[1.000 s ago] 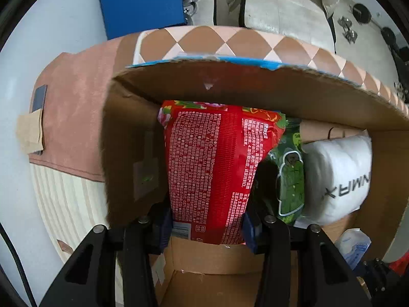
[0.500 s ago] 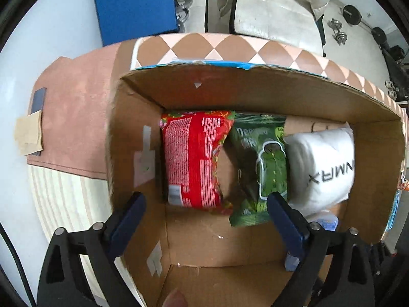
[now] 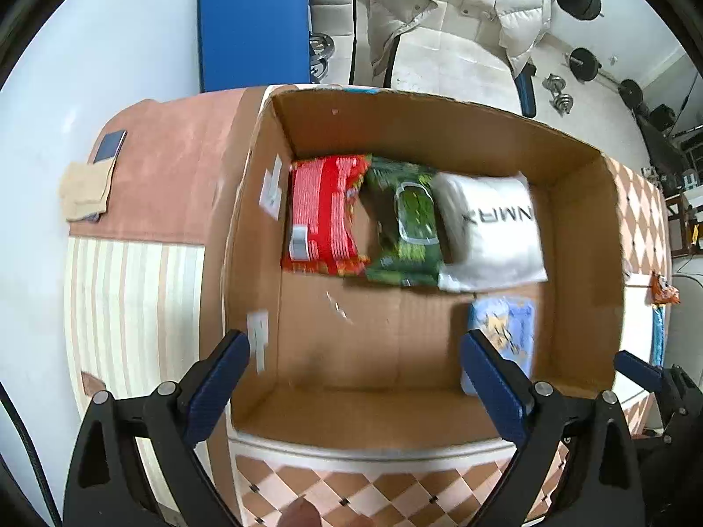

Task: Organize soft objects
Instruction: 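Carry both packs into the box and release them beside the others, then grasp the lilac sock with left tool while right tool grasps glitter sponge, then lower the sock and sponge into the box and open both tools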

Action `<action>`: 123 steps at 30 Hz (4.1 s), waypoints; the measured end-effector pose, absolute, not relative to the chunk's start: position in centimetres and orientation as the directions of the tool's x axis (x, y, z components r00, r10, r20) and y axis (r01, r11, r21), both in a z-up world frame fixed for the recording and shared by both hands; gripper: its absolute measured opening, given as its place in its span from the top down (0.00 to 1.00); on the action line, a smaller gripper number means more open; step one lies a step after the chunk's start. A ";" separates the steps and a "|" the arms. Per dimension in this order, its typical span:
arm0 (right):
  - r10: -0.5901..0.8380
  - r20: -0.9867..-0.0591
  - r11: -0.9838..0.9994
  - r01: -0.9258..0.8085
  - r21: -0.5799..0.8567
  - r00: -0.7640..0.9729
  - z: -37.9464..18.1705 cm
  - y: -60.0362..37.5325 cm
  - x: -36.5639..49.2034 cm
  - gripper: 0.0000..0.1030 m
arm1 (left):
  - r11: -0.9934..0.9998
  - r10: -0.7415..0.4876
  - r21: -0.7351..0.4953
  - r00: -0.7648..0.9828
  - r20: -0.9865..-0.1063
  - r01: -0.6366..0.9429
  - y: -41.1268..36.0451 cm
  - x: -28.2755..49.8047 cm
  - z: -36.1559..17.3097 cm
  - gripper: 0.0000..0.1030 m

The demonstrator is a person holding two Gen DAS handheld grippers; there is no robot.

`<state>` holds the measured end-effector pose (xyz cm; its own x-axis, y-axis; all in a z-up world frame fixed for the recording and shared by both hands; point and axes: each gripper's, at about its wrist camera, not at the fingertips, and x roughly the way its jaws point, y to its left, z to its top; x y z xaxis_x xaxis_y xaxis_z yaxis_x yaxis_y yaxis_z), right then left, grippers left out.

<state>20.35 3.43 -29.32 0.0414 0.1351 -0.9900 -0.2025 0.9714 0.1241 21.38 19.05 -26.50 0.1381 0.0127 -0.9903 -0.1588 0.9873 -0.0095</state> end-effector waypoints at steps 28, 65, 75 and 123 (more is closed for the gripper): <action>0.428 -0.903 0.829 0.415 0.375 -0.039 -42.3 -18.5 21.1 0.28 | 0.917 0.267 0.304 0.170 -0.949 0.259 -9.7 31.7 -25.7 0.04; 0.280 -0.960 0.903 0.336 0.267 0.008 -36.2 -31.4 22.8 0.58 | 0.987 0.001 -0.015 -0.101 -0.995 0.162 -16.8 35.3 -37.0 0.59; 0.404 -0.912 0.906 0.108 0.409 0.067 -26.7 -19.3 21.0 0.59 | 0.992 -0.087 -0.080 0.071 -0.994 0.101 -2.6 25.0 -25.0 0.59; 0.239 -0.968 0.939 -0.236 0.252 -0.083 -31.5 6.4 22.0 0.17 | 0.982 0.037 0.037 -0.003 -0.999 -0.183 19.6 21.4 -28.2 0.31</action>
